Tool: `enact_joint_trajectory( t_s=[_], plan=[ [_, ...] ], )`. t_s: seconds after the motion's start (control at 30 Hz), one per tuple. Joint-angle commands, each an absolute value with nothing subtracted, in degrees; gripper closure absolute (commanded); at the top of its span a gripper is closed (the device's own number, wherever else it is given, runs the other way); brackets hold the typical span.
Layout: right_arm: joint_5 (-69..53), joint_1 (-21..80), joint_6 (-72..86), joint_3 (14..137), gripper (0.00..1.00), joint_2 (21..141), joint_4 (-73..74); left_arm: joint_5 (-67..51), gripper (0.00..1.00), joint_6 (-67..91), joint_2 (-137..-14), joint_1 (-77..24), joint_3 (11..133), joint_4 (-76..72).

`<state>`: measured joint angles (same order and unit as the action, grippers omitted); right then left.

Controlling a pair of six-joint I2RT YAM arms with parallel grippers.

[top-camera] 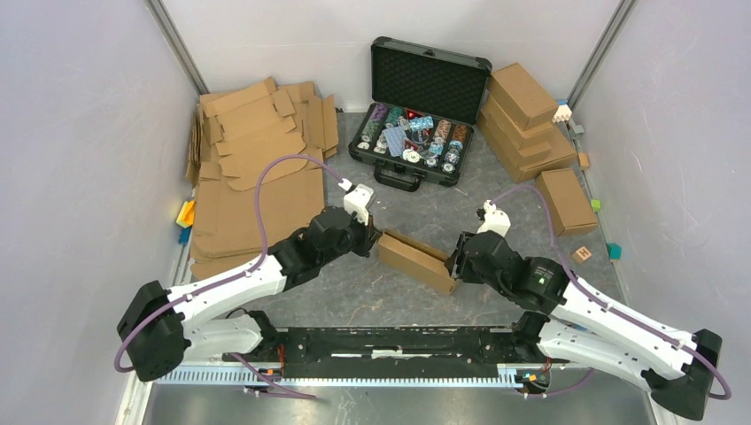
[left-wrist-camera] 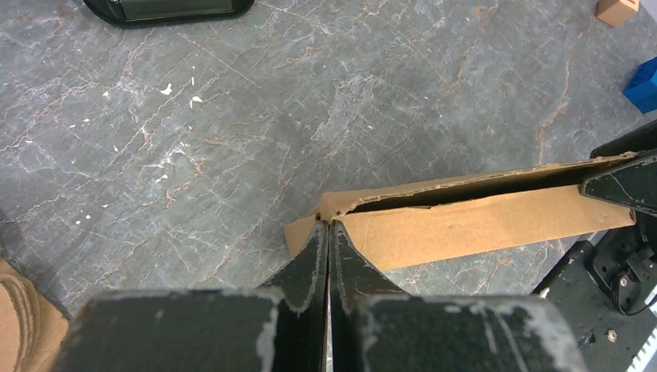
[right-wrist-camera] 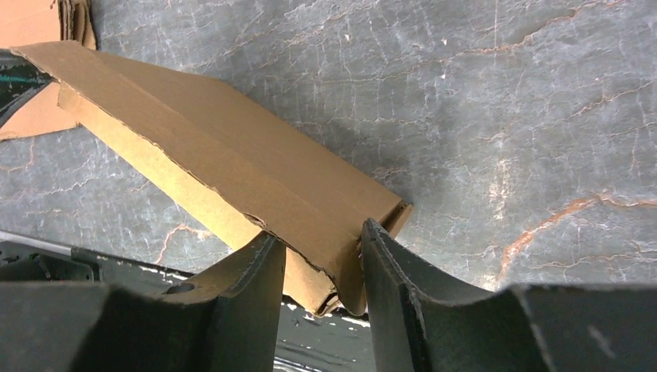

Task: Fold the paper box

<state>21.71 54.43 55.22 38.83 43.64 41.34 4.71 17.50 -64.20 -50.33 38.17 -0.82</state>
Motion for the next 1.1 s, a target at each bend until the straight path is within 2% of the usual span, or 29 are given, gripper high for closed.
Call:
enact_joint_trajectory(
  t_s=[0.0, 0.1, 0.17, 0.23, 0.37, 0.5, 0.7, 0.9, 1.07],
  plan=[
    [25.2, 53.8, 54.4, 41.1, 0.56, 45.2, 39.9, 8.4, 0.98, 21.2, -65.9, -51.9, 38.5, 0.2],
    [25.9, 52.9, 53.7, 41.2, 0.57, 45.9, 39.2, 8.7, 0.98, 21.8, -65.7, -52.1, 38.6, 0.2],
    [26.0, 52.0, 51.3, 41.5, 0.53, 46.0, 38.1, 9.3, 0.98, 22.1, -65.7, -52.4, 38.7, -0.3],
    [24.8, 51.7, 46.6, 42.1, 0.44, 46.1, 36.8, 9.4, 0.98, 22.3, -65.9, -52.5, 38.7, -0.4],
    [20.0, 51.6, 38.7, 42.9, 0.16, 45.6, 36.4, 9.8, 0.98, 22.3, -66.0, -52.9, 38.5, -0.4],
    [13.7, 51.7, 27.8, 42.7, 0.03, 43.3, 36.4, 9.9, 0.98, 22.2, -66.0, -53.1, 38.6, -0.4],
    [4.3, 51.7, 10.8, 42.9, 0.02, 39.2, 32.9, 9.9, 0.98, 22.0, -66.0, -53.3, 38.5, -0.4],
    [2.2, 51.7, -3.3, 47.4, 0.02, 46.8, 33.1, 10.0, 0.98, 21.9, -65.7, -53.4, 38.7, 1.2],
    [-1.4, 52.3, -7.4, 47.5, 0.02, 54.7, 32.0, 9.9, 0.98, 21.6, -65.9, -53.4, 39.0, 1.8]
  ],
)
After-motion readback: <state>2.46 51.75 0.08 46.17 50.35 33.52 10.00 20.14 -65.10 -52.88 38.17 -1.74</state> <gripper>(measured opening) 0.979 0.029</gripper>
